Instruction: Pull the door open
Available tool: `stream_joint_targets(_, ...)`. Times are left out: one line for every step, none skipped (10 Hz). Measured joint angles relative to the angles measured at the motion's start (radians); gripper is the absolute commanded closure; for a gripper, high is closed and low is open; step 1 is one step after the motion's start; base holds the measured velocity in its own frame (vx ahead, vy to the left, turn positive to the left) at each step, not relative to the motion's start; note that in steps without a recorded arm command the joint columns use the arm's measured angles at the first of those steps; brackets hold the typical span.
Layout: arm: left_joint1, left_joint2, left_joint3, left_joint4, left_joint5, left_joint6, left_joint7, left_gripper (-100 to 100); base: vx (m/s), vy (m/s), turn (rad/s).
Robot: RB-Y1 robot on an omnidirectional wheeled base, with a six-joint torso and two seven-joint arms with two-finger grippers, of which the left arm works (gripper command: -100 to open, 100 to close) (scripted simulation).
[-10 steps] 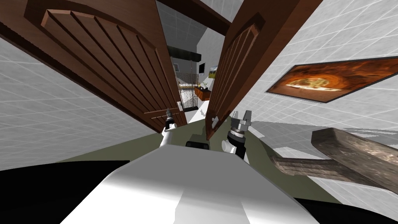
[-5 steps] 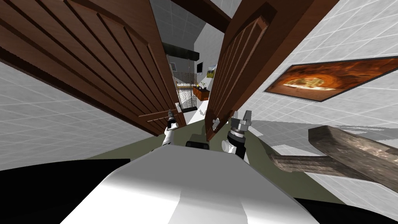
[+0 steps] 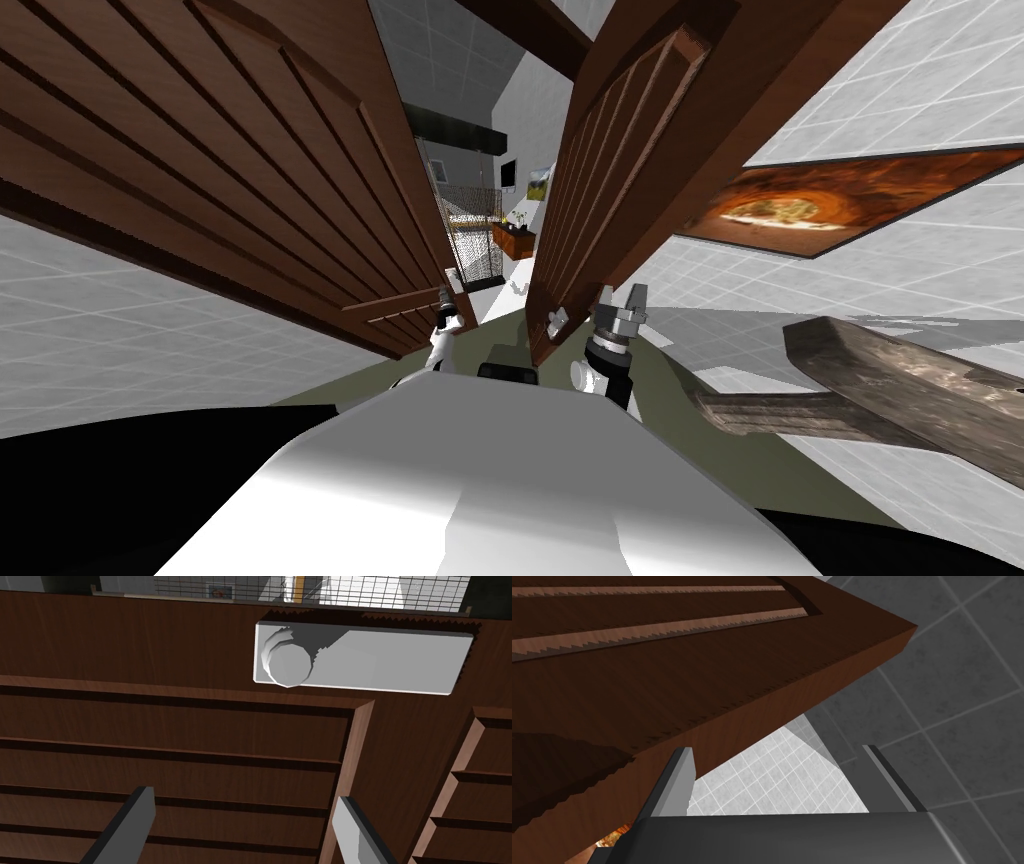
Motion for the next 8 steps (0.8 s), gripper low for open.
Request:
stream_joint_targets(-0.007, -0.003, 0.006, 0.012, 0.002, 0.005, -0.004, -100, 0.067, 0.036, -0.034)
stream_joint_targets(-0.02, -0.004, 0.014, 0.031, 0.004, 0.006, -0.008, -100, 0.082, 0.04, -0.07)
stream_joint_targets(-0.032, -0.012, 0.022, 0.049, 0.006, 0.007, -0.015, -100, 0.071, 0.041, -0.053)
stream_joint_targets(-0.044, -0.017, 0.03, 0.062, 0.008, 0.012, -0.022, -100, 0.028, 0.017, -0.009)
stream_joint_targets(-0.045, -0.017, 0.031, 0.064, 0.008, 0.013, -0.023, -100, 0.019, 0.015, -0.176)
stream_joint_targets(-0.048, -0.004, 0.041, 0.072, 0.012, 0.009, -0.027, -100, 0.029, 0.028, -0.192)
stream_joint_targets(-0.046, 0.011, 0.049, 0.074, 0.016, 0.008, -0.028, -100, 0.028, 0.029, -0.123)
stream_joint_targets(-0.045, 0.029, 0.055, 0.079, 0.021, 0.008, -0.025, -100, 0.037, 0.04, -0.216)
